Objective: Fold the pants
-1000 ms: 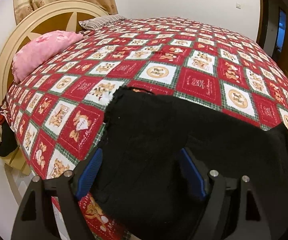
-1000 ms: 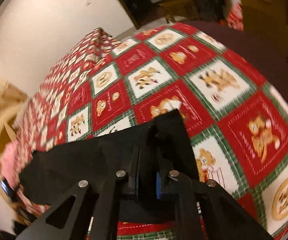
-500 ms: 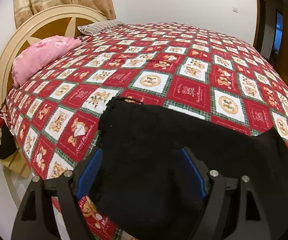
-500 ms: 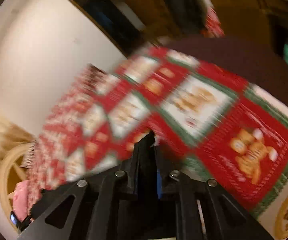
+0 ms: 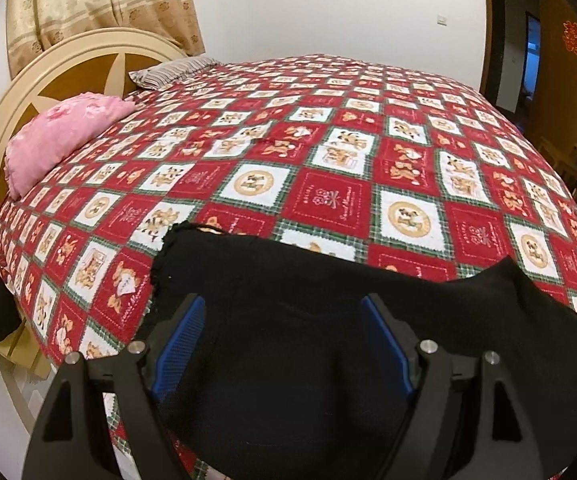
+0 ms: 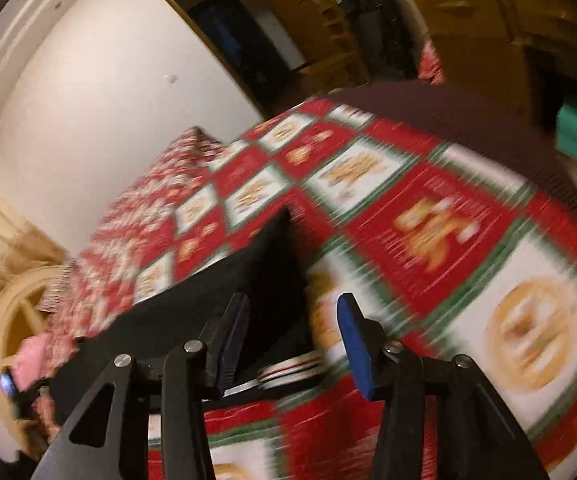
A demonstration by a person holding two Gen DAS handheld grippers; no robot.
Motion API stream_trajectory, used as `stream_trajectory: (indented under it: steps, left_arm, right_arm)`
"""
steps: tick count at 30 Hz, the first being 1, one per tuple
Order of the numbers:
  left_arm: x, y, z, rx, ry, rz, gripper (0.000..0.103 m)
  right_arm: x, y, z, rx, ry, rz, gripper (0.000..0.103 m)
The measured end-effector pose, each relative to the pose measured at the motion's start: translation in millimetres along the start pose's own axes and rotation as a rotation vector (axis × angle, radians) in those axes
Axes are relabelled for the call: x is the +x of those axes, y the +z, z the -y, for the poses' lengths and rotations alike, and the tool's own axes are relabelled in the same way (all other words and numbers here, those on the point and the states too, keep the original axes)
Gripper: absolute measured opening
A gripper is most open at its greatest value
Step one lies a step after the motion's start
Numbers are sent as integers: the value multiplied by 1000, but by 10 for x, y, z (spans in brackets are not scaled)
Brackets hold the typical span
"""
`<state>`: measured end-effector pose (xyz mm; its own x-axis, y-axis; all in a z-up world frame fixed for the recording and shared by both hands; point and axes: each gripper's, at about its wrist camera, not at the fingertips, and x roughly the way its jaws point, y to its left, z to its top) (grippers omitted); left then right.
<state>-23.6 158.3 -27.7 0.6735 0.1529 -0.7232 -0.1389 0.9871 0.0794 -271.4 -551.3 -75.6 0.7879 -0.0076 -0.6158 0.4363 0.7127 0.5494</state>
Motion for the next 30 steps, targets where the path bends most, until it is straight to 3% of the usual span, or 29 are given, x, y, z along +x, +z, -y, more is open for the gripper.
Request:
stream_trajectory:
  steps: [2,4,10,13,15,17,19,20,23,26,30]
  left_arm:
    - [-23,-8,-11,-1,1,4,82]
    - [-25,-16,-27,-8,-2,3,82]
    - [-5,-14,-47,-20,-15,-4,82]
    - [-18,-13,-45,-20,-20,0,82]
    - [-28,-16,-49,-20,-24,3,82]
    - [-27,-16,-56,-22,-24,2,82]
    - [-28,-19,-57,-25,-22,-1,82]
    - [-25,-21,-61,-28,-24,-4,82]
    - [-17,-18,-60,-26,-20,-5,82]
    - [-12,-20,-58,-30,-23,-7,82]
    - [-10,-17,-31,-21,-27,-7,82]
  right_arm:
    - [-3,-82,-48,69,116,12,48]
    - [17,-154,-126,95,167,12,48]
    - [361,-341,-241,181,158,-126,48]
    - [464,-374,-342,158,170,-123,48]
    - [521,-386,-372,194,254,-132,48]
    - [507,-383,-363,231,330,-76,48]
    - [375,-364,-311,250,283,42,48]
    - [336,-360,-269,251,218,76,48]
    - [319,-387,-151,279,144,94,48]
    - [249,-414,-23,359,178,162,48]
    - [321,-391,-78,350,212,107,48]
